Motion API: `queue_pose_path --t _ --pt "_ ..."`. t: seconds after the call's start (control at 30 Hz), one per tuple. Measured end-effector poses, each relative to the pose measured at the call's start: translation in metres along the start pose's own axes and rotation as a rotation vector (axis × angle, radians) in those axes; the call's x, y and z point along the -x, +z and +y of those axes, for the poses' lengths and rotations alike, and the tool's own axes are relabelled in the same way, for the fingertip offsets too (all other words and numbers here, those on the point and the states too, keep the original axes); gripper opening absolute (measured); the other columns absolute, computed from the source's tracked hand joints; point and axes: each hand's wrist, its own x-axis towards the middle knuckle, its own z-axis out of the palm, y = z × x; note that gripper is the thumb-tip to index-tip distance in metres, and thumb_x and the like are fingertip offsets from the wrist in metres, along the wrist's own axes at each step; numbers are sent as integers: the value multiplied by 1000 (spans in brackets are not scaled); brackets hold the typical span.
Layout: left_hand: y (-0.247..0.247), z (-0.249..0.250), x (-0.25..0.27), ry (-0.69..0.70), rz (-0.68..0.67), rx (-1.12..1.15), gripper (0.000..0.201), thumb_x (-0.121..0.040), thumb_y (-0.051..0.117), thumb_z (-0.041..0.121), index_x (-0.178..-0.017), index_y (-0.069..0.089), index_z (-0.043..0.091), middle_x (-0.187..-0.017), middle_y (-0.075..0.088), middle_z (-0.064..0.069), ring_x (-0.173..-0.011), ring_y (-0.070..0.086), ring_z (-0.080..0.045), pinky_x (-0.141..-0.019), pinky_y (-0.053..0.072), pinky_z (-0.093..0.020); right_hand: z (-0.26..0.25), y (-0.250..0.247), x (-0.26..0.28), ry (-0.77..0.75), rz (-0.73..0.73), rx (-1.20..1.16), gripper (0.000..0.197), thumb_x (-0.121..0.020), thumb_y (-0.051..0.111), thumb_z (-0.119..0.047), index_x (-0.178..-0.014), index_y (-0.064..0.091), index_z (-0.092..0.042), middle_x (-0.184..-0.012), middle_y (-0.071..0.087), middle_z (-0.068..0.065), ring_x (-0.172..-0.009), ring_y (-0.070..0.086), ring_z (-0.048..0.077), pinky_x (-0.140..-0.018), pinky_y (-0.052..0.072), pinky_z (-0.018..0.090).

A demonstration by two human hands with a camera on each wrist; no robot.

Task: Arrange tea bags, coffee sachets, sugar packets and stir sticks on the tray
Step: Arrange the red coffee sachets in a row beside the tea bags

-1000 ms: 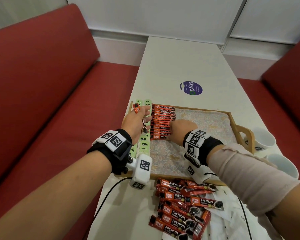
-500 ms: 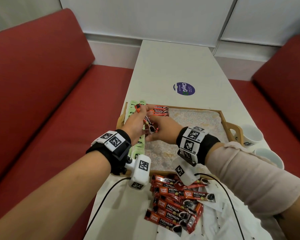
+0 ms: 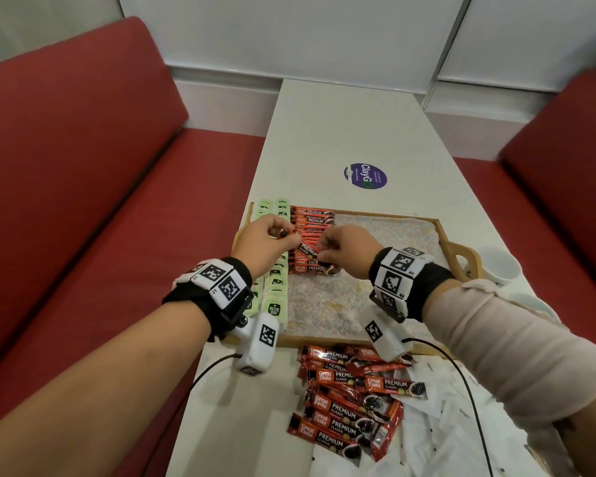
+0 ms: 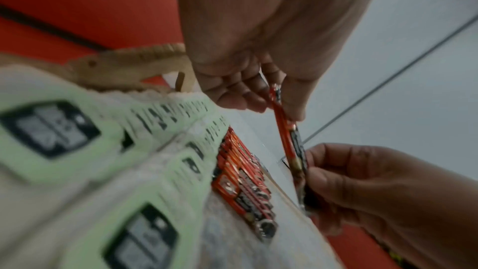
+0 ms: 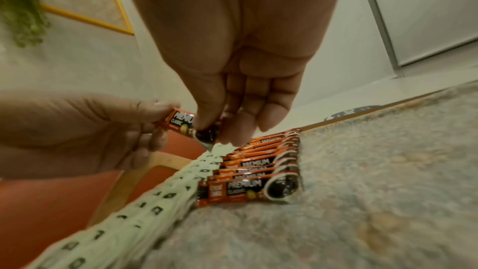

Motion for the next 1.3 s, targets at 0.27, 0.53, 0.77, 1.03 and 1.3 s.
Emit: queue_pose_path --t 0.27,0.53,0.77,1.03,1.3 --pt "1 -6 -3 98 -170 -705 4 -83 69 31 -82 69 27 -71 59 16 -76 53 -1 -75 34 -21 10 5 -5 99 -112 282 5 -87 65 -15 -92 66 -15 -98 67 3 -88 60 19 -77 43 26" --pt "16 -6 -12 113 -248 -942 3 -85 66 29 -88 67 27 -89 64 10 -90 60 -12 -69 40 -25 13 9 -10 138 -145 343 15 -87 65 -17 -101 68 -13 -103 69 3 -94 63 20 -75 42 23" --pt "20 -10 -16 124 -258 -1013 8 -83 67 31 -81 61 26 -89 64 7 -89 60 -16 -70 46 -28 11 15 -13 151 -114 386 18 -88 63 -23 -104 66 -14 -106 67 5 -95 63 23 -78 47 28" --pt "24 -7 -18 61 -294 -1074 11 -83 64 25 -89 66 17 -92 67 0 -88 63 -21 -75 53 -34 10 14 -10 145 -102 405 18 -89 60 -27 -102 62 -14 -102 65 5 -91 62 24 -70 43 26" --pt "26 -3 -18 60 -313 -1099 13 -84 62 25 -92 63 15 -94 65 -1 -88 62 -21 -70 49 -32 9 14 -9 147 -79 415 17 -86 61 -32 -85 49 -19 -84 55 0 -74 53 20 -63 38 27"
